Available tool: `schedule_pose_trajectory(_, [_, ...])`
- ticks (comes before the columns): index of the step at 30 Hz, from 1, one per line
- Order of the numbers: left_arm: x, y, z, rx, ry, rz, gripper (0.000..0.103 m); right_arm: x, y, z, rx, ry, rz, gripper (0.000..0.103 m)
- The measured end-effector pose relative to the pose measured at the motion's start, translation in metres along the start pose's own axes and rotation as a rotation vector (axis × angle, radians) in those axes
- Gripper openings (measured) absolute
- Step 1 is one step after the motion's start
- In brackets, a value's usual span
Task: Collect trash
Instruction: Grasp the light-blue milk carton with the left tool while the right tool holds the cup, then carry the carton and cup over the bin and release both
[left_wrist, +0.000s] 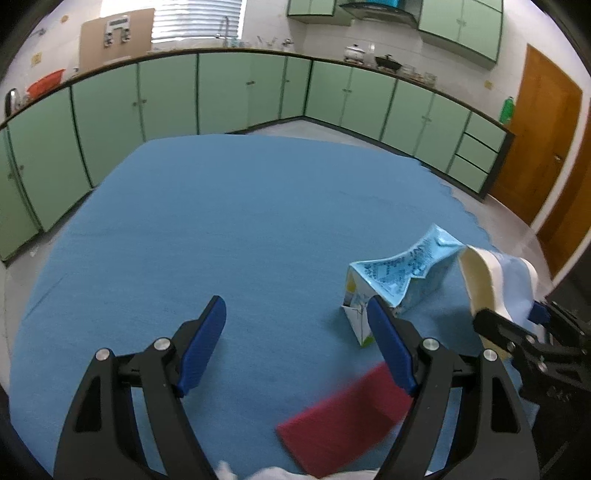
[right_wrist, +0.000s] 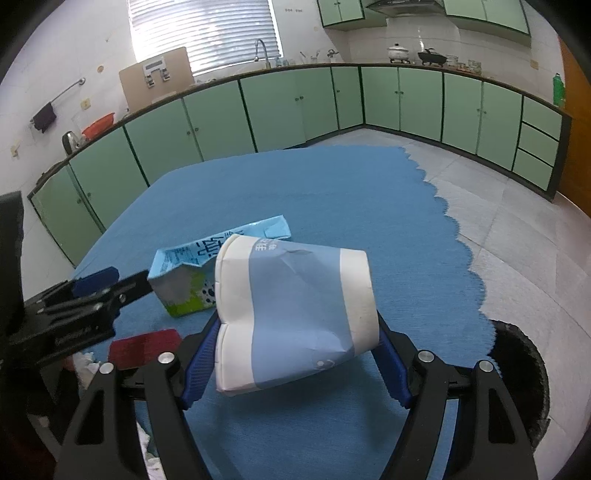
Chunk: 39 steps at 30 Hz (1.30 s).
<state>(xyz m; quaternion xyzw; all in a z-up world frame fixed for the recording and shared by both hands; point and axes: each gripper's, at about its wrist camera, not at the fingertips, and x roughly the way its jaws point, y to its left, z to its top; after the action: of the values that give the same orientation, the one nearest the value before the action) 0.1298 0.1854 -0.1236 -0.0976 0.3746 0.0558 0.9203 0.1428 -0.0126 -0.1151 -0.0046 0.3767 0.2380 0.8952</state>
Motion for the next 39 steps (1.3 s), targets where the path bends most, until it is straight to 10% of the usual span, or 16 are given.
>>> schedule_pose_trajectory(20, [0.022,-0.059,0.0,0.097,0.037,-0.167,0.08,-0.02,-0.046,-0.005,0.085,-0.016,-0.069,0.074])
schedule_pose_trajectory(29, [0.036,-0.072,0.002,0.109,0.071,-0.215,0.037,-0.022,-0.05,-0.004,0.094,-0.022,-0.062,0.074])
schedule_pose_trajectory(39, [0.022,-0.079,-0.001,0.096,0.028,-0.196,0.036,-0.03,-0.05,0.0,0.1,-0.043,-0.069,0.074])
